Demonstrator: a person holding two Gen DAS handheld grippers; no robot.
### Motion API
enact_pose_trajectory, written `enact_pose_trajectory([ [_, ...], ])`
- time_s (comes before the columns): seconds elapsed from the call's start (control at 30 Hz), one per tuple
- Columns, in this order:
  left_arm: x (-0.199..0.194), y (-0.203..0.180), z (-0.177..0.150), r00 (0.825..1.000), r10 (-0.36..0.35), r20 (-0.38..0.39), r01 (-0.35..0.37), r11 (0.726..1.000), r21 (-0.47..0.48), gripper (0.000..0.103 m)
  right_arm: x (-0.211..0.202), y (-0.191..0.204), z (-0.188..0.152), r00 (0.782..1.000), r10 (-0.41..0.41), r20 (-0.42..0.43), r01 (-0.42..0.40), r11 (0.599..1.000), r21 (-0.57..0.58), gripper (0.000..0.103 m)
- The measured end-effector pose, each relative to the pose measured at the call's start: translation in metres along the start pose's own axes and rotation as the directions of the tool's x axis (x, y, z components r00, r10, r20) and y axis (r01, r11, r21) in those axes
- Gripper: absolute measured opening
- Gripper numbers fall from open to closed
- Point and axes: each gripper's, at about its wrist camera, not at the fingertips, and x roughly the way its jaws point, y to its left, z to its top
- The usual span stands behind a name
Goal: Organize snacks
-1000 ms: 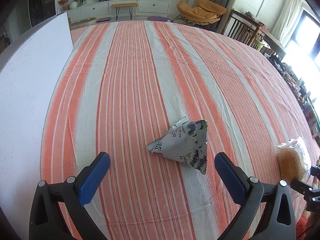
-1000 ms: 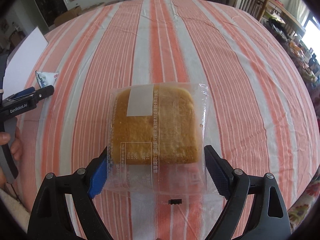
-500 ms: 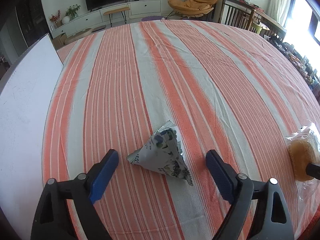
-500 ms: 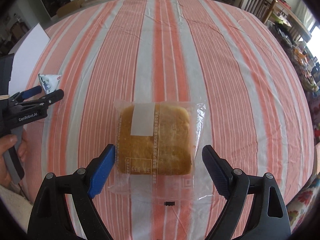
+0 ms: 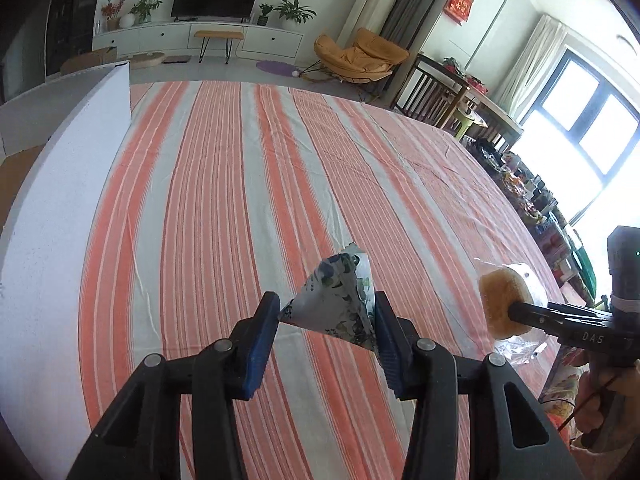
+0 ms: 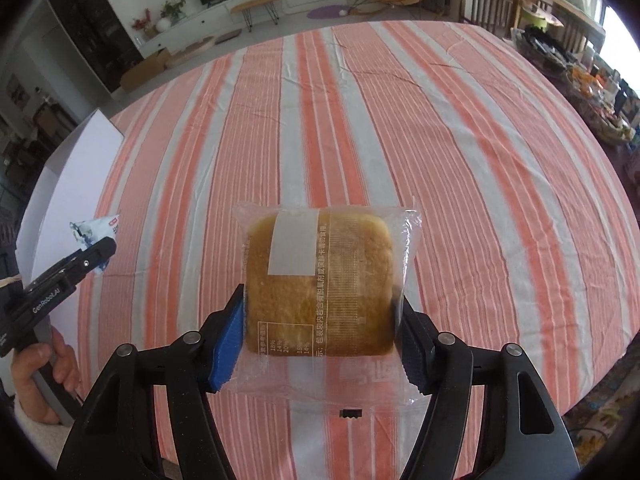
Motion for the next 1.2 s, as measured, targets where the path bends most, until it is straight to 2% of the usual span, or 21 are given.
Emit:
enact_pose_trajectory([
  [0.23,-0.091,-0.016,-0.013,0.986,-0.147,0.084,0.152,0.986,-0.062,0.046,-0.012,0.038,-0.004,0.992,0.122,0.029,-0.120,0.992,-0.048,0.069],
  [0.33,-0.140,-0.008,-0.008,0.975,-0.161,0.154,0.174,0.982,-0.070,0.046,-0.019,0.072,-0.003,0.985,0.168,0.027,-0.164,0.980,-0.111,0.069],
  [0.4,-0.172,0.006,0.000,0.969,-0.139,0.204,0.158,0.984,-0.081,0.046,-0.028,0.100,0.001,0.977,0.209,0.032,-0.202,0.967,-0.157,0.069],
  [0.5,-0.215,0.041,0.008,0.964,-0.046,0.263,0.081,0.989,-0.123,0.047,-0.046,0.151,0.009,0.953,0.302,0.039,-0.286,0.932,-0.224,0.069],
  [0.6,-0.243,0.086,0.010,0.949,0.096,0.301,-0.038,0.980,-0.194,0.047,-0.066,0.213,0.016,0.914,0.404,0.033,-0.375,0.874,-0.310,0.069],
  [0.73,-0.256,0.155,-0.005,0.910,0.314,0.272,-0.225,0.923,-0.312,0.047,-0.080,0.300,0.019,0.863,0.504,-0.027,-0.466,0.775,-0.426,0.069],
  [0.87,-0.248,0.203,-0.025,0.861,0.463,0.208,-0.364,0.849,-0.382,0.047,-0.068,0.371,0.011,0.845,0.529,-0.081,-0.493,0.710,-0.503,0.070],
  [0.93,-0.240,0.216,-0.034,0.835,0.522,0.173,-0.428,0.815,-0.390,0.058,-0.049,0.393,0.007,0.844,0.524,-0.109,-0.502,0.705,-0.500,0.072],
  [1.0,-0.234,0.224,-0.041,0.813,0.562,0.153,-0.471,0.788,-0.395,0.082,-0.024,0.405,0.004,0.844,0.512,-0.161,-0.522,0.714,-0.467,0.079],
  [1.07,-0.230,0.223,-0.048,0.797,0.584,0.156,-0.494,0.778,-0.388,0.089,-0.009,0.408,0.003,0.841,0.508,-0.185,-0.533,0.725,-0.436,0.079],
  [1.13,-0.229,0.220,-0.049,0.781,0.604,0.159,-0.522,0.771,-0.365,0.091,-0.006,0.402,0.005,0.833,0.523,-0.178,-0.545,0.725,-0.422,0.079],
  [1.2,-0.229,0.214,-0.048,0.758,0.632,0.159,-0.557,0.755,-0.346,0.098,-0.007,0.395,0.007,0.834,0.527,-0.162,-0.541,0.727,-0.422,0.079],
])
